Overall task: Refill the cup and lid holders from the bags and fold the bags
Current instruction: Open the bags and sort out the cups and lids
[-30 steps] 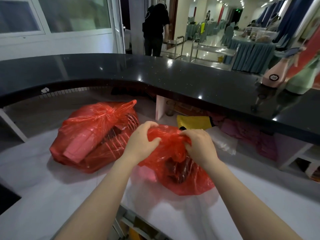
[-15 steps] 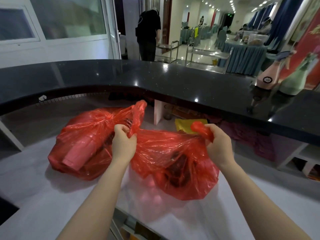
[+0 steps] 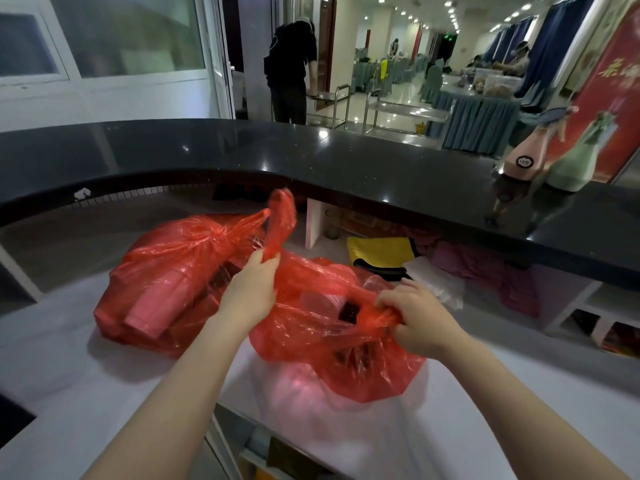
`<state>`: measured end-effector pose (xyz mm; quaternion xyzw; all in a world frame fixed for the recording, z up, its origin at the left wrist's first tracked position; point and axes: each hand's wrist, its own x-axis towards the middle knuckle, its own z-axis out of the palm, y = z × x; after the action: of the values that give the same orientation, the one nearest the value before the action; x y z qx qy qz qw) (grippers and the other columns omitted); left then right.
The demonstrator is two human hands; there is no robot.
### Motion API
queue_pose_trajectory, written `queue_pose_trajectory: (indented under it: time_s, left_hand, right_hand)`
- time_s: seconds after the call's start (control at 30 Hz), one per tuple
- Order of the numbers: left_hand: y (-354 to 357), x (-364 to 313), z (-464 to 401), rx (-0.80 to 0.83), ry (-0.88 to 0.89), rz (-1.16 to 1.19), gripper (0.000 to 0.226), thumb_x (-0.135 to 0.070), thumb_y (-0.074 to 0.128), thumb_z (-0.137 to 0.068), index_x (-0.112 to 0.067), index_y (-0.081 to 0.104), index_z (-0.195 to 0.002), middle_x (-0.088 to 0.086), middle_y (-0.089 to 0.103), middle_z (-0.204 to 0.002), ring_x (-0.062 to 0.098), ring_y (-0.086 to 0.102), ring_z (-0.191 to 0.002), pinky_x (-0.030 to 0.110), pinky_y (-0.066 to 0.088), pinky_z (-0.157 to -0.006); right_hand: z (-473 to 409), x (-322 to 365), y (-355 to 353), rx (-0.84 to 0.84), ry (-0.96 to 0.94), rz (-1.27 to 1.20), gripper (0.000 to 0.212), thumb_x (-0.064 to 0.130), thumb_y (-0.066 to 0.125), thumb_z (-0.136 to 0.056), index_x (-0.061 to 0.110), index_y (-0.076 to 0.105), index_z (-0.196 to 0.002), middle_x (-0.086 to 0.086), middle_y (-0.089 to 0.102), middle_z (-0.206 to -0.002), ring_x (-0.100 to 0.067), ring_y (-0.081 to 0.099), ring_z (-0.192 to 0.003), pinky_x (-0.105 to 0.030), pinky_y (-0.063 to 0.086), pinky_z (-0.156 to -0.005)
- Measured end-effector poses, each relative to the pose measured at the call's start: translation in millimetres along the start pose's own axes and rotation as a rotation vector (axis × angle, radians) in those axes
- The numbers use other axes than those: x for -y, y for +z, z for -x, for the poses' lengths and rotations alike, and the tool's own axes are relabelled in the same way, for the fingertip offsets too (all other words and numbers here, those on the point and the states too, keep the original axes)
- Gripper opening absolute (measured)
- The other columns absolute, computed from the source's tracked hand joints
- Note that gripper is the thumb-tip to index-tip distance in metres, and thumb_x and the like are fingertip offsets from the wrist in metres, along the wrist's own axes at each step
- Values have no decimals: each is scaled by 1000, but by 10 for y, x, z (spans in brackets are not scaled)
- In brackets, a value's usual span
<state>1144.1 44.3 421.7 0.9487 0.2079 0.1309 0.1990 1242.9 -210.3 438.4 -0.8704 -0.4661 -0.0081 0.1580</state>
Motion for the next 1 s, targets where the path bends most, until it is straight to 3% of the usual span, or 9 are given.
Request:
queue_pose_trajectory:
  time_s: [0.1, 0.2, 0.33, 0.5, 0.6, 0.7, 0.77, 0.83, 1.0]
  left_hand:
    - [-29, -123, 8, 58, -17, -19, 89, -10, 50, -91, -35, -12, -149, 17, 36, -144, 37, 60, -103, 46, 48, -88]
    - [-25, -151, 60, 16, -18, 30, 111, -9, 59, -84, -46, -30, -139, 7, 61, -90, 21, 62, -69, 36, 50, -65]
    - [-93, 1, 88, 17, -73, -39, 102, -16, 58, -83, -46, -18, -144, 1, 60, -78, 22, 61, -65, 36, 52, -68]
    - [-77, 122, 205, 70, -70, -61, 95, -21, 54, -84, -46, -14, -145, 7, 64, -87, 31, 64, -78, 40, 53, -74]
    - [6, 11, 287, 106, -23, -88, 97, -27, 63, -84, -43, -7, -149, 18, 44, -138, 36, 55, -114, 47, 48, -94]
    - [113, -166, 425, -196, 199, -218, 81, -19, 69, -81, -33, 27, -149, 22, -2, -158, 42, 11, -144, 53, 20, -116]
    - [203, -278, 505, -504, 425, -168, 63, -9, 64, -82, -25, 46, -140, 22, 7, -156, 38, 5, -146, 55, 13, -116]
    - [276, -358, 549, -673, 681, -167, 44, -5, 50, -90, -23, 55, -130, 15, 25, -153, 30, 11, -147, 54, 14, -116]
    - [281, -385, 348, -401, 1035, -539, 25, -16, 60, -81, -23, 74, -100, 1, 66, -122, 27, 51, -128, 68, 23, -107]
  right_hand:
    - [52, 5, 27, 168, 119, 156, 55, 65, 33, -86, 37, 49, -130, 9, 60, -101, -15, 49, -116, -53, -2, -117]
    - [108, -3, 28, 244, 195, 182, 88, 81, -12, -75, 42, 46, -130, 9, 63, -116, -20, 44, -124, -66, -9, -108]
    - [184, -125, -37, 119, 509, 317, 65, 56, 3, -96, 28, 57, -73, 9, 55, -74, -19, 59, -99, -73, -5, -105]
    - [277, -194, -27, 78, 592, 483, 19, 35, 58, -87, 25, 57, -104, 8, 62, -96, -21, 51, -108, -77, -7, -100]
    - [258, -56, 86, -102, 485, 561, 33, 14, 60, -79, 25, 60, -109, 3, 58, -112, -27, 34, -119, -68, 7, -106]
    - [206, 111, 238, -472, 84, 573, 20, 7, 60, -70, 19, 71, -83, 0, 64, -88, -27, 48, -96, -44, 34, -85]
    - [146, 181, 314, -491, -110, 495, 14, 7, 71, -66, 15, 70, -77, -2, 63, -80, -28, 58, -81, -39, 47, -73]
    - [94, 190, 357, -402, -45, 457, 17, 8, 76, -65, 16, 69, -79, -2, 64, -81, -28, 61, -80, -44, 50, -83]
    - [163, 6, 444, -115, 295, 483, 63, 47, 69, -74, 24, 51, -130, 0, 59, -117, -29, 47, -121, -72, 15, -105]
